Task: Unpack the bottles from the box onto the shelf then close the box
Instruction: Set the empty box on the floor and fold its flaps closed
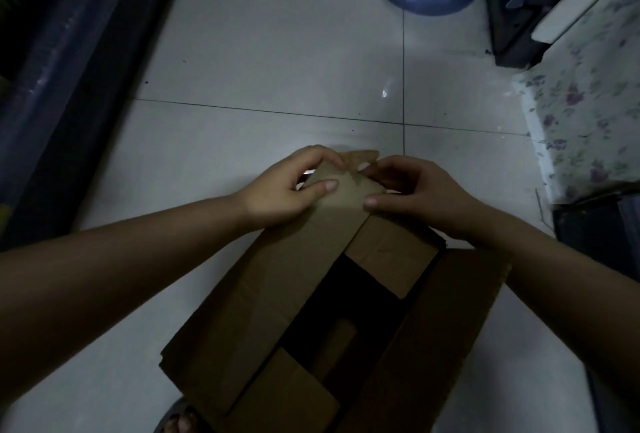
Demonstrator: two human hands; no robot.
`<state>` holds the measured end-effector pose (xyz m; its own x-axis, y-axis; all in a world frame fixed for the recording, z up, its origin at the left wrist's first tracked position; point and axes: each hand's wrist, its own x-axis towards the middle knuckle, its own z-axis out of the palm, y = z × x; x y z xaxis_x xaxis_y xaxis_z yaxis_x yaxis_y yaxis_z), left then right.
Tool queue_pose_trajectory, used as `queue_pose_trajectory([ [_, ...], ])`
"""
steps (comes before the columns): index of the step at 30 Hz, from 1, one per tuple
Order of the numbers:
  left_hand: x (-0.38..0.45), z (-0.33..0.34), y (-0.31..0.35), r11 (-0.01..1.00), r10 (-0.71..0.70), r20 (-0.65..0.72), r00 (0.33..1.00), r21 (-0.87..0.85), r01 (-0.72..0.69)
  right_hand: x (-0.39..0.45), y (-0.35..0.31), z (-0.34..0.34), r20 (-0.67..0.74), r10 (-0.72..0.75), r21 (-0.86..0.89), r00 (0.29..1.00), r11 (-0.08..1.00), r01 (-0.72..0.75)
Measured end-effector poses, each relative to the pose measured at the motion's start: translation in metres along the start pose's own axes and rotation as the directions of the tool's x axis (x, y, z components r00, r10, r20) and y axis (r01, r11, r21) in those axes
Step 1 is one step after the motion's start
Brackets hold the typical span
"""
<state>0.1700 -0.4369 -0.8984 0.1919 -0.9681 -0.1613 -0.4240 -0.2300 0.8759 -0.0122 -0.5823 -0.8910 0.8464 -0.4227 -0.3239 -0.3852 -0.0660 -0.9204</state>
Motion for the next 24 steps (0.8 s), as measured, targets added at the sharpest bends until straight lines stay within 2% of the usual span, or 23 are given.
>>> queue_pose_trajectory([
  [3,-0.004,-0.007,-0.003,0.999,-0.03,-0.083,0.996,-0.016,0.029,-0.005,0.004,-0.012,-0.043,0.012,-0.03,0.999,0.999,-0.013],
  [7,-0.012,-0.018,-0.006,0.992,-0.092,-0.159,0.983,-0.099,0.077,-0.012,0.015,-0.023,-0.154,0.103,0.127,0.983,0.988,-0.083],
  [11,-0.019,-0.02,-0.009,0.983,-0.126,-0.234,0.964,-0.159,0.09,-0.018,0.017,-0.02,-0.191,0.103,0.094,0.976,0.992,-0.087],
  [14,-0.023,-0.017,-0.011,0.975,-0.157,-0.27,0.95,-0.193,0.106,-0.02,0.018,-0.014,-0.212,0.156,0.239,0.965,0.966,-0.104],
  [16,-0.024,-0.015,-0.012,0.975,-0.167,-0.292,0.942,-0.189,0.115,-0.021,0.016,-0.009,-0.223,0.168,0.276,0.96,0.956,-0.103],
  [20,-0.028,-0.012,-0.012,0.975,-0.172,-0.286,0.943,-0.183,0.122,-0.022,0.014,-0.002,-0.221,0.135,0.241,0.966,0.967,-0.08],
  [24,-0.033,-0.012,-0.013,0.993,-0.111,-0.263,0.958,-0.068,0.097,-0.022,0.014,0.007,-0.188,0.02,0.06,0.982,0.998,-0.009],
])
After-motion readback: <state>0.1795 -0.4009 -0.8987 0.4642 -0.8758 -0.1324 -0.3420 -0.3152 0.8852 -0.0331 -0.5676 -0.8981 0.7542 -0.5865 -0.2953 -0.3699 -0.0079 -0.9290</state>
